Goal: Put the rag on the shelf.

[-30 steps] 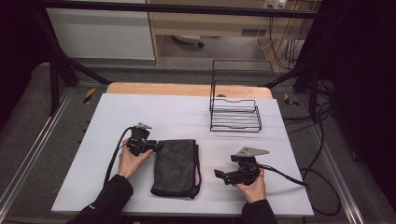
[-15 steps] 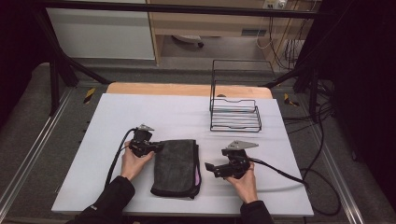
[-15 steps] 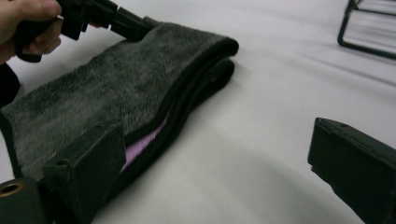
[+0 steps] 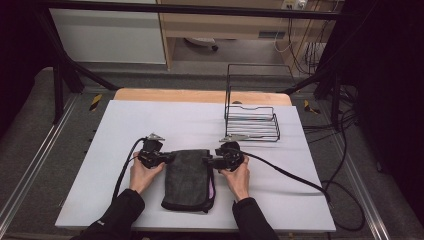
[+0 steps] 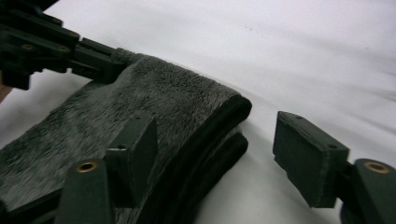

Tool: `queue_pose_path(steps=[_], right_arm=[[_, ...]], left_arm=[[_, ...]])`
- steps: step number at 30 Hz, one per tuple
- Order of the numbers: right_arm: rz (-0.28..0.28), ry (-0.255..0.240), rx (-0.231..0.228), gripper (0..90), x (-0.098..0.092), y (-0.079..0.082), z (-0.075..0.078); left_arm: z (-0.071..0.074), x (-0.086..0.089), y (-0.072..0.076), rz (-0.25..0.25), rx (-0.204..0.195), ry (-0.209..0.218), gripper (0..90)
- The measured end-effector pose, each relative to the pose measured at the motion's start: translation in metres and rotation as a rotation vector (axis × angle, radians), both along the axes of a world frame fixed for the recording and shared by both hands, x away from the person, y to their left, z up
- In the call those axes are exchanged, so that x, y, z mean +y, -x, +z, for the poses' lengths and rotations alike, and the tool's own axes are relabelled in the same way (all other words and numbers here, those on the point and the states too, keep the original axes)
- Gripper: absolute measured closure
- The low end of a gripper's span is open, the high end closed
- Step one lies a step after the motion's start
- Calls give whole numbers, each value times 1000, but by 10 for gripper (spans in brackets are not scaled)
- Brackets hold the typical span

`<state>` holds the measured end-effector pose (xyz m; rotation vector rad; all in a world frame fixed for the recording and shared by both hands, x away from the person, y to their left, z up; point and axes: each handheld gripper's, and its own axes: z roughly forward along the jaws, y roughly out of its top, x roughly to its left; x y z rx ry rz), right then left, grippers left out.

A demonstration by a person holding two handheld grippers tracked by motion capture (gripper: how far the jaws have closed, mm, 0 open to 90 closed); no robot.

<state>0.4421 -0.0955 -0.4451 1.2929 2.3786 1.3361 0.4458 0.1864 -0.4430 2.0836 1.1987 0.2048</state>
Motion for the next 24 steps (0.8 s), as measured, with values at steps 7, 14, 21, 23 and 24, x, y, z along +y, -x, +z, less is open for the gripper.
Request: queue_pose_path(steps=[7, 14, 21, 23, 24], right_arm=[[1, 30, 26, 479, 9, -6, -8], [-5, 16, 86, 604, 9, -5, -8], [-6, -22, 158, 733, 9, -8, -7], [-6, -29, 166, 748, 8, -9, -5], [-5, -32, 166, 753, 7, -9, -5]], left_arm=[[0, -1, 1, -6, -9, -8, 784], [0, 0, 0, -6, -4, 0, 785], [0, 3, -1, -3, 12, 25, 804], [1, 4, -1, 2, 18, 34, 809], [1, 4, 0, 0, 16, 37, 812]])
